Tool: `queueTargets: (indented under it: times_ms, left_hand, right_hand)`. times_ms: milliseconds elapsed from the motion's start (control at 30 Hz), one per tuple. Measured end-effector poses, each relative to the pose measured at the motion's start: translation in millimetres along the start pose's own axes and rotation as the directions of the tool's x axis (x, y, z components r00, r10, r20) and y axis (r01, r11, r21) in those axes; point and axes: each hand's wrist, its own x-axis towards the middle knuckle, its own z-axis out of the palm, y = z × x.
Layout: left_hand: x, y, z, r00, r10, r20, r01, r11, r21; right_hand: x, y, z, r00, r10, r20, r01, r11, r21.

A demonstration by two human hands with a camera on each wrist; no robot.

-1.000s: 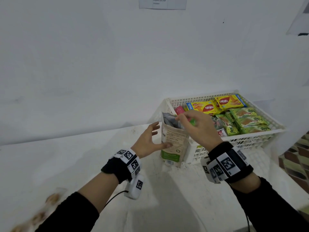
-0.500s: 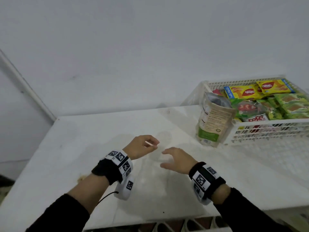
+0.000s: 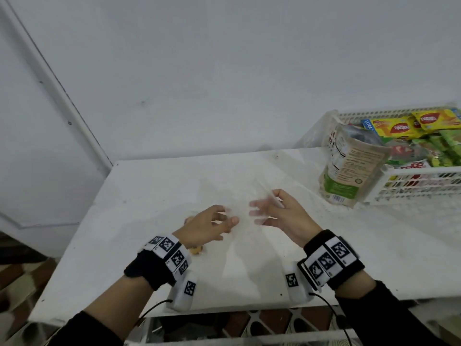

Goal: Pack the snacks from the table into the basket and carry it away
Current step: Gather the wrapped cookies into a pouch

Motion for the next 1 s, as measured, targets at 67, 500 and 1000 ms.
queueTargets:
  times_ms: [67, 500, 1000]
  left_hand:
    - [-7, 6, -3, 0.999, 0.044, 0.006, -0.043, 0.993, -0.114]
    - [-38, -16, -71, 0.931, 0.075, -0.356, -0.212, 0.906, -0.365]
    - [-56, 3, -74, 0.798, 0.239, -0.553, -0.410, 0.888, -0.208]
  right_hand:
    - [-1, -3, 11, 1.000, -0.015, 0.022, 0.014, 1.000, 0.028]
    - [15, -9, 36, 0.996, -0.089, -0.032, 0.086, 0.994, -0.068]
    - [45, -2, 135, 0.978, -0.140, 0.151, 0.178, 0.945, -0.273]
